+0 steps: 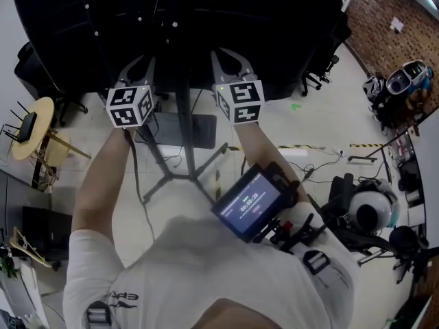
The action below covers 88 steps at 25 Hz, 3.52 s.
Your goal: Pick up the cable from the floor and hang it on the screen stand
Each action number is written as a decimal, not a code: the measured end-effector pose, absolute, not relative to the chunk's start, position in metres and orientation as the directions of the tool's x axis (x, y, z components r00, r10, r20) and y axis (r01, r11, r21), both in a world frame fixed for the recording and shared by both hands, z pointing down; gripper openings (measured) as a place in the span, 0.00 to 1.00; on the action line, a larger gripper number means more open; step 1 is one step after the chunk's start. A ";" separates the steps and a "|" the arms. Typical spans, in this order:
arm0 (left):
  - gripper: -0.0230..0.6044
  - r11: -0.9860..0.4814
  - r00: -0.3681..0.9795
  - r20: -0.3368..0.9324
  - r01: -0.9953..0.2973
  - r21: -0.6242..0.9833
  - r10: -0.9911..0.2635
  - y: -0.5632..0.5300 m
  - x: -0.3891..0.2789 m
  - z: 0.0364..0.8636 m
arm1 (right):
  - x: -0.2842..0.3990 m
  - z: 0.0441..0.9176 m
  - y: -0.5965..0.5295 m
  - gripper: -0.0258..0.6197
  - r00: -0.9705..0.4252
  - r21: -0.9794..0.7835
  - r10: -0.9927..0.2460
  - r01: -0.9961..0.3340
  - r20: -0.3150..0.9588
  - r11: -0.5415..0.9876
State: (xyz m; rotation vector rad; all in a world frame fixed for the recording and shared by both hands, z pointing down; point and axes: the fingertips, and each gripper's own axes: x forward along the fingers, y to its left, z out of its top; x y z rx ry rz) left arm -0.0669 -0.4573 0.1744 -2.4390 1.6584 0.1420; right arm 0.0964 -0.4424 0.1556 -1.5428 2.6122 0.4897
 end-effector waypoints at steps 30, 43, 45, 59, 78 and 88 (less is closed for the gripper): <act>0.06 -0.217 0.217 -0.082 -0.976 -0.003 -0.973 -0.331 -0.080 0.271 | 0.078 0.269 -0.348 0.06 -0.643 0.089 -0.764 -0.765 -0.050 0.638; 0.04 -0.327 0.324 -0.085 -0.944 0.033 -0.942 -0.217 -0.086 0.292 | 0.074 0.292 -0.228 0.06 -0.605 0.077 -0.796 -0.795 -0.022 0.602; 0.04 -0.350 0.346 -0.085 -0.936 0.038 -0.934 -0.202 -0.084 0.295 | 0.075 0.296 -0.209 0.06 -0.591 0.077 -0.806 -0.805 -0.012 0.589; 0.04 -0.383 0.381 -0.066 -0.923 0.023 -0.922 -0.126 -0.096 0.330 | 0.088 0.337 -0.121 0.06 -0.536 0.097 -0.840 -0.834 0.089 0.543; 0.04 -0.371 0.372 -0.047 -0.928 -0.018 -0.927 -0.045 -0.018 0.370 | 0.136 0.363 -0.045 0.06 -0.633 -0.010 -0.774 -0.774 0.035 0.633; 0.04 -0.348 0.348 -0.001 -0.937 -0.011 -0.937 -0.043 0.006 0.376 | 0.159 0.367 -0.029 0.06 -0.600 -0.068 -0.799 -0.799 0.041 0.597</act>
